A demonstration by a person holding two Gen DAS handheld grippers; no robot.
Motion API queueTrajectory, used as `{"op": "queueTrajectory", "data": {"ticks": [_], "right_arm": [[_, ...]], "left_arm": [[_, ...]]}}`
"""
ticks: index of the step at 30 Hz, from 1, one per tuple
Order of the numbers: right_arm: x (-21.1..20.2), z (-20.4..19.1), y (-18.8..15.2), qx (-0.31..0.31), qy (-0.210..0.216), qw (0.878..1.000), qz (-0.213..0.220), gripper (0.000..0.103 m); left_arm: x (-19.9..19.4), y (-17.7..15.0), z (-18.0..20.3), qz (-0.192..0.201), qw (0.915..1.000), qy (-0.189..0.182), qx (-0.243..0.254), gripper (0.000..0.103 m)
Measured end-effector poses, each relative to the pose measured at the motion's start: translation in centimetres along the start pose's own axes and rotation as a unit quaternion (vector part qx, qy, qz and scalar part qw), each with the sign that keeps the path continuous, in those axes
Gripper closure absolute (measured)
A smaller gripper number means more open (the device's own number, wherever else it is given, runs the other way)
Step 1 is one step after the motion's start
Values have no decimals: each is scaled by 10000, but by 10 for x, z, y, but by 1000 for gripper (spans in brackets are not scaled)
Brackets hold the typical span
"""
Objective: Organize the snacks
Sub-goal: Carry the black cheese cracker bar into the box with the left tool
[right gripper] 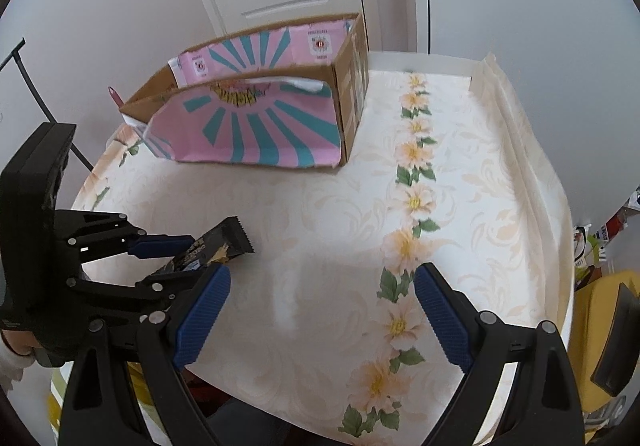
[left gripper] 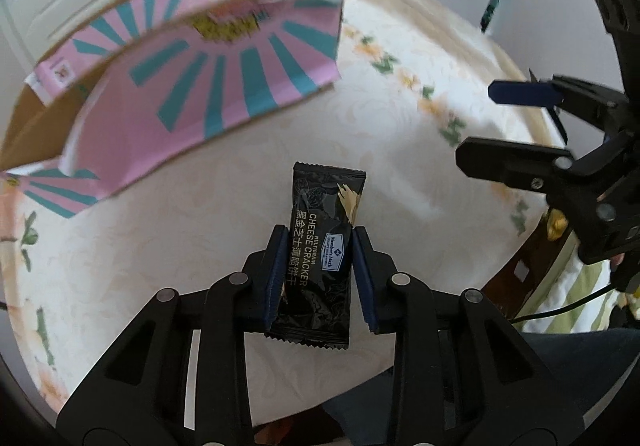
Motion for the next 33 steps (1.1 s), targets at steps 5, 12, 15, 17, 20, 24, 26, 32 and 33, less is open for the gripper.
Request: {"op": "queueTrajectory", "data": {"ticks": [5, 12, 15, 17, 20, 24, 26, 32, 33], "right_arm": [[-16, -6, 21, -27, 28, 9999, 150, 11], [-30, -16, 60, -58, 231, 9990, 384, 11], [-31, -22, 80, -39, 269, 9984, 496, 11], [-29, -26, 96, -25, 275, 9981, 548, 11], [-23, -32, 121, 6, 235, 9980, 594, 11], [-10, -40, 158, 85, 165, 9979, 615, 11], [-2, -44, 171, 117, 137, 9979, 619, 11], [22, -52, 198, 245, 45, 9979, 592, 11], [26, -53, 200, 283, 12, 9979, 582, 11]], "left_arm": [[-39, 23, -18, 284, 9993, 46, -245, 74], [-75, 64, -68, 573, 9961, 92, -658, 74], [-82, 83, -91, 657, 9952, 124, -720, 74], [-80, 97, -106, 686, 9951, 214, -684, 74], [-73, 114, -129, 656, 9949, 215, -734, 74], [-57, 135, -162, 526, 9949, 202, -839, 74], [-48, 143, -176, 452, 9950, 198, -866, 74], [-21, 160, -200, 239, 9970, 160, -722, 74], [-18, 161, -200, 218, 9972, 147, -697, 74]]}}
Point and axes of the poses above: each gripper's, at about its wrist camera, not at the fingertips, and x roughly the way its jaws point, z to its right, y to its top, the point moved 1 cm from there along x, roughly the way its jaws point, and after that the axes turned 6 degrees about y, right-handed, at the moved point
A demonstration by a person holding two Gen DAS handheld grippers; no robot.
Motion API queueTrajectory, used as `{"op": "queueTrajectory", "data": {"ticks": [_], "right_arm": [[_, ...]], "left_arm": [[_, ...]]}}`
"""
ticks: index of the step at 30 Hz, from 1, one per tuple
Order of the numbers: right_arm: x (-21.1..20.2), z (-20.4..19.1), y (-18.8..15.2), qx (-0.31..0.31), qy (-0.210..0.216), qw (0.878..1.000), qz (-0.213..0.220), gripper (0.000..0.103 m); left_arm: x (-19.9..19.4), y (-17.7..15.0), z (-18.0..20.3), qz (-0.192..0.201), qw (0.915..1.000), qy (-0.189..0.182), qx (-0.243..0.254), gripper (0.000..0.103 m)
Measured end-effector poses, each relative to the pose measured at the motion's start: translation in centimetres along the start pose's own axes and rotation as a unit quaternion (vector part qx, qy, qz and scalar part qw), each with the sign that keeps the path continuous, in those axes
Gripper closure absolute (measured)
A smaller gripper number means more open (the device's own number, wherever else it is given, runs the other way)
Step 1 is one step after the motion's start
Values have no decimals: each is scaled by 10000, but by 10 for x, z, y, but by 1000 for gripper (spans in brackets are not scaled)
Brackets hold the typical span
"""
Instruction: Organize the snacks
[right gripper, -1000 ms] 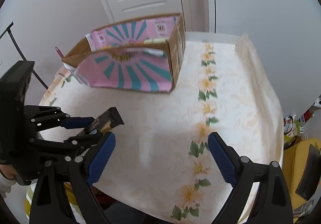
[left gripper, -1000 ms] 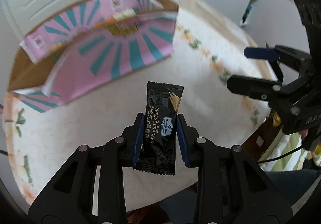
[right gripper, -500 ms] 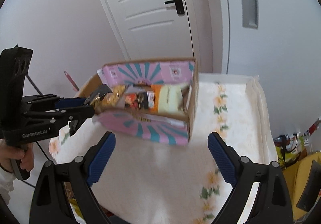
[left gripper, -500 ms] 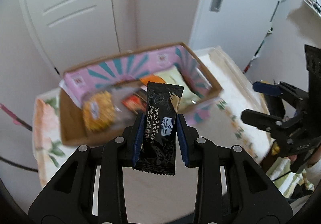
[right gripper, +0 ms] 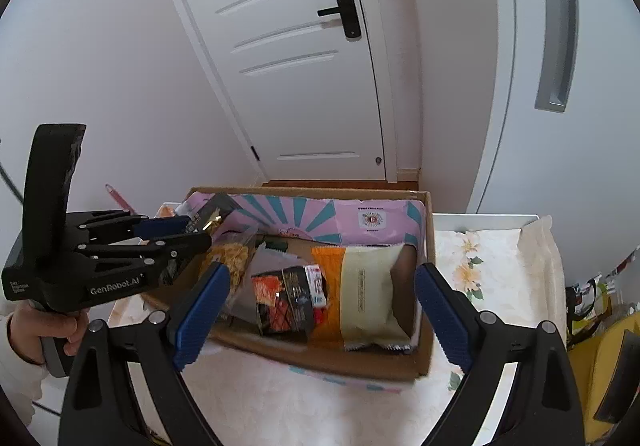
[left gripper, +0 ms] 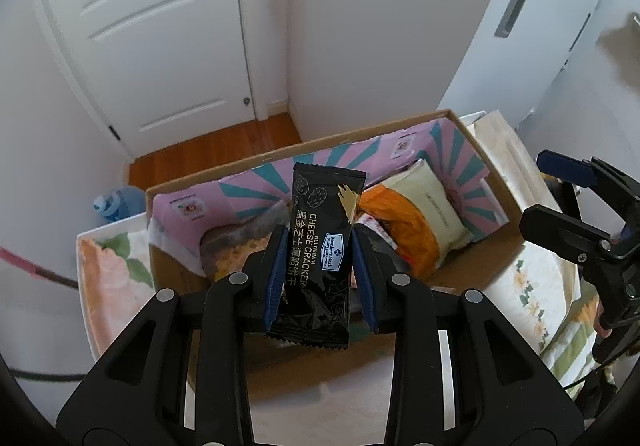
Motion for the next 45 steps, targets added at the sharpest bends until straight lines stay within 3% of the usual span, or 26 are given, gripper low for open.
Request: {"op": "queueTrajectory", "data": {"ticks": [2, 3, 4, 6, 15, 24, 29, 35, 38, 39, 45], "right_arm": [[6, 0, 3, 81, -50, 10000, -2, 11], [8, -1, 3, 120, -76, 9999, 3, 11], [10, -1, 3, 169, -108, 9998, 6, 11], [12, -1, 3, 276, -174, 9995, 18, 11], [6, 0, -8, 531, -364, 9979, 2, 11], [-31, -15, -9, 214, -189, 9995, 123, 11], [-69, -26, -4, -1, -334, 9991, 263, 11], [-123, -37, -2, -56, -612, 9953, 744, 11], [-145, -44, -6, -71, -760, 9920, 1010, 10], [-149, -46, -7, -92, -824, 9908, 1070, 1], [-168, -62, -22, -189, -1080, 9851, 1325, 0]], "left_arm": [[8, 3, -1, -53, 9999, -26, 94, 73], [14, 4, 0, -121, 9998, 0, 187, 65], [18, 4, 1, -157, 9995, 46, 254, 38], [21, 3, 3, -95, 9992, 187, 354, 0], [0, -8, 1, 149, 9989, 282, 349, 0], [-68, -20, 9, 630, 9961, 600, -125, 0], [-131, -34, 16, 1217, 9867, 856, -662, 0], [-201, -57, 31, 1842, 9668, 1351, -1141, 0], [-219, -66, 36, 2016, 9593, 1528, -1256, 0], [-223, -69, 38, 2067, 9571, 1581, -1277, 0], [-240, -86, 47, 2262, 9520, 1624, -1272, 0]]}}
Point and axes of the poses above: each gripper's, at about its wrist camera, not at the fingertips, and x roughly the way its jaws point, z to its right, y to its top, the point moved 1 cm from there along x, roughly the way its jaws point, and after that the axes turned 6 degrees about y, right-handed, at the moved point
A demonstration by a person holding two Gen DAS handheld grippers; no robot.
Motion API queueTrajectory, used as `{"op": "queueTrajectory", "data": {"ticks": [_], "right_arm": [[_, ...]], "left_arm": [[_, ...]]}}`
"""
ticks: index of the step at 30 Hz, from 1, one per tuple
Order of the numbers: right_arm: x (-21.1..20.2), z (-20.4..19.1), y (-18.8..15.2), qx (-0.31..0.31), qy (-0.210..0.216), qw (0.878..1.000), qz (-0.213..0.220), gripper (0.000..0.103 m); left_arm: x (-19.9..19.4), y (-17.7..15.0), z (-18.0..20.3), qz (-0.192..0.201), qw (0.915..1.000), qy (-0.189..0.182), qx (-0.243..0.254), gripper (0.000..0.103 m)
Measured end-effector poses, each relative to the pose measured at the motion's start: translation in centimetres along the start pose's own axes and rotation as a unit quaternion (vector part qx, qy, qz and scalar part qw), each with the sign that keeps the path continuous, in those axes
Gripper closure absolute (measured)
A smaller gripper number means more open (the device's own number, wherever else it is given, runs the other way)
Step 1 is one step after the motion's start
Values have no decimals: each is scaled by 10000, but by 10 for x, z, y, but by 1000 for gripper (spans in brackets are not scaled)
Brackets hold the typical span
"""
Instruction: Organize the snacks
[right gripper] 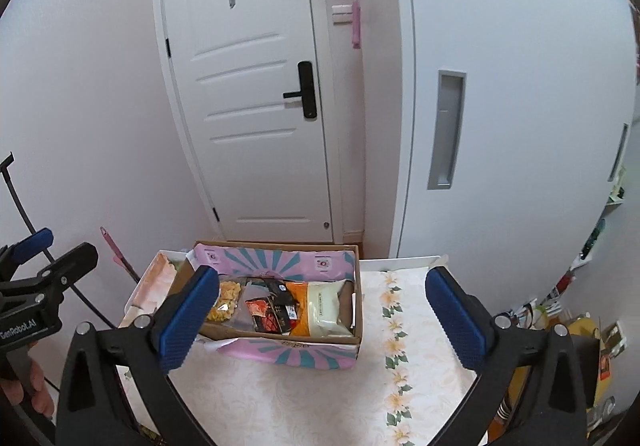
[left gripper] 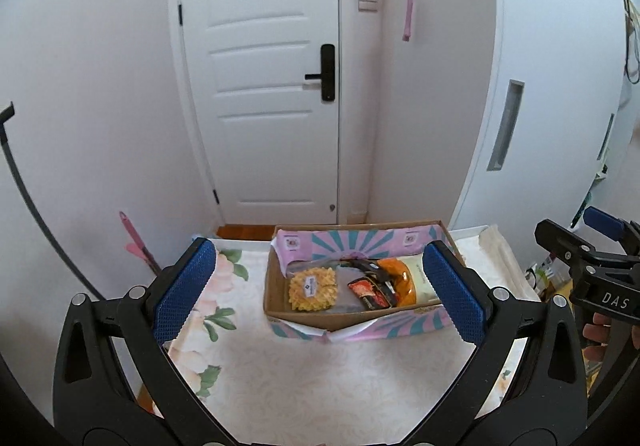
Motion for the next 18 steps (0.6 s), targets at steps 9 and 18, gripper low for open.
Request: {"op": "queueTrajectory", "data": {"ticks": [9, 18], "right_arm": [[-19, -16, -6, -173, -366, 9986, 346, 0], [-19, -20, -7, -173, -416, 9982, 397, 0]], "left_arm": [[-6, -7, -8, 109, 9999, -12, 22, 0], [-7, -8, -10, 104, 9999, -61, -23, 0]]}}
Point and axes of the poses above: each gripper's, at about its wrist camera, not at the fingertips, and x roughly the way its jaws point, z to its right, y to its top, the point moved 1 cm from there along x, roughly the way its jaws point, and after that the axes turned 6 degrees about y, right-handed, at the moved point
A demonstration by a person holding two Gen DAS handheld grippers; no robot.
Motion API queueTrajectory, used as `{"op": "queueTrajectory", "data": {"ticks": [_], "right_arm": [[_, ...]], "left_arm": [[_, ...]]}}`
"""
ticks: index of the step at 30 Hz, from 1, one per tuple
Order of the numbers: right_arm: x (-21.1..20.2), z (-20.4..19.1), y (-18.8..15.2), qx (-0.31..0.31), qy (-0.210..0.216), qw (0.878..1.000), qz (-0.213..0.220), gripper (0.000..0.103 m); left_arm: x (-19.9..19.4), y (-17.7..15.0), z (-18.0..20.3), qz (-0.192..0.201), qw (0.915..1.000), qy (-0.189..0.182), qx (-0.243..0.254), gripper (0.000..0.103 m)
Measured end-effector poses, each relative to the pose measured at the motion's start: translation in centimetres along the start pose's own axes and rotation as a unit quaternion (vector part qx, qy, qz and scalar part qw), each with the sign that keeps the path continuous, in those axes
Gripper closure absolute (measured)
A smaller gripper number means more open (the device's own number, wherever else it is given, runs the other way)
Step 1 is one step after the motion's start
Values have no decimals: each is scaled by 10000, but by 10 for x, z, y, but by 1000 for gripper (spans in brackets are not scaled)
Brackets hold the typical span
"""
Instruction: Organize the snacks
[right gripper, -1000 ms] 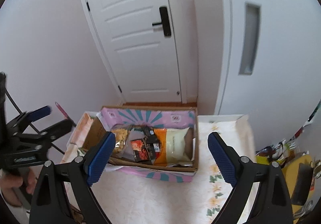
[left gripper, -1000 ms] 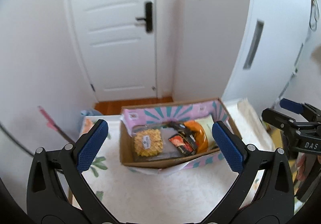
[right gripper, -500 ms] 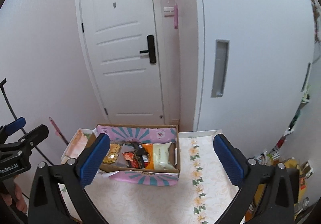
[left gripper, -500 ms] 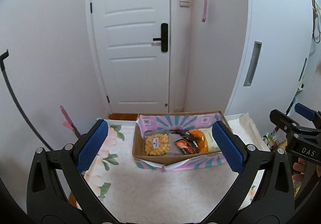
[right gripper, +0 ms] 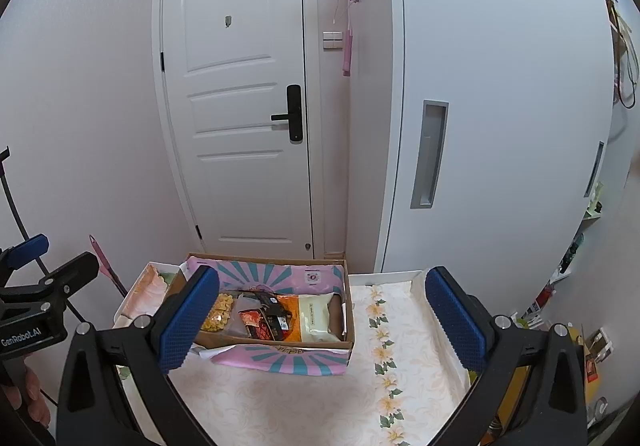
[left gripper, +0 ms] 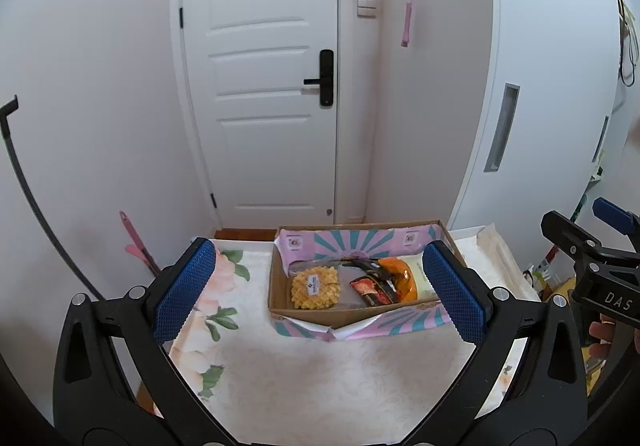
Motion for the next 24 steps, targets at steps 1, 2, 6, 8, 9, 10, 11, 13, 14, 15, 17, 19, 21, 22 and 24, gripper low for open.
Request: {"op": "queueTrajectory", "data": {"ticks": [1, 2, 6, 8, 9, 10, 11, 13, 14, 15, 17, 19, 21, 22, 24], "right_arm": [[0, 0, 0, -1, -9, 10000, -6, 0], [0, 0, 1, 2, 1, 10000, -7, 0], [0, -2, 2, -18, 4, 10000, 6, 0], [1, -3, 3, -20, 21, 10000, 5, 0], [1, -3, 3, -22, 15, 10000, 4, 0], [1, -3, 3, -17, 11, 10000, 3, 0], [1, -3, 3, -16, 28, 10000, 4, 0], [3, -4, 3, -16, 45, 10000, -13, 0], [3, -4, 4, -17, 57, 10000, -20, 0], [4, -5, 3, -17, 68, 10000, -22, 0], [6, -5, 4, -18, 73, 10000, -34, 0], [7, -5, 4, -20, 64, 10000, -33, 0], [7, -4, 4, -26, 88, 10000, -39, 0], [8, -4, 3, -18, 85, 10000, -49, 0], [9, -5, 3, -20, 71, 10000, -58, 0]], "left_arm": [[0, 0, 0, 16, 10000, 1, 0, 0], [-1, 0, 0, 31, 10000, -3, 4, 0], [-2, 1, -2, 56, 10000, -6, -11, 0], [-2, 2, -2, 62, 10000, -6, -18, 0], [-2, 2, -1, 62, 10000, -6, -18, 0], [-2, 2, -2, 68, 10000, 3, -17, 0], [-2, 2, -2, 72, 10000, 13, -15, 0], [-2, 2, -3, 61, 10000, 30, -14, 0], [-2, 3, -4, 55, 10000, 38, -24, 0], [-2, 3, -5, 52, 10000, 55, -44, 0], [-1, 3, -7, 45, 9999, 64, -62, 0], [0, 3, -8, 32, 9999, 86, -74, 0], [0, 2, -10, 23, 9999, 97, -90, 0], [1, 2, -9, 22, 9999, 95, -98, 0], [1, 1, -9, 25, 9999, 81, -105, 0]]}}
Point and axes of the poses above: each gripper's, at about its wrist camera, not at the fingertips, and x roughly the way its jaws point, z to its right, y to its top, the point moved 1 cm from there along x, roughly the way its jaws point, and after that the axes turned 6 degrees about y, right-handed, at the moved point
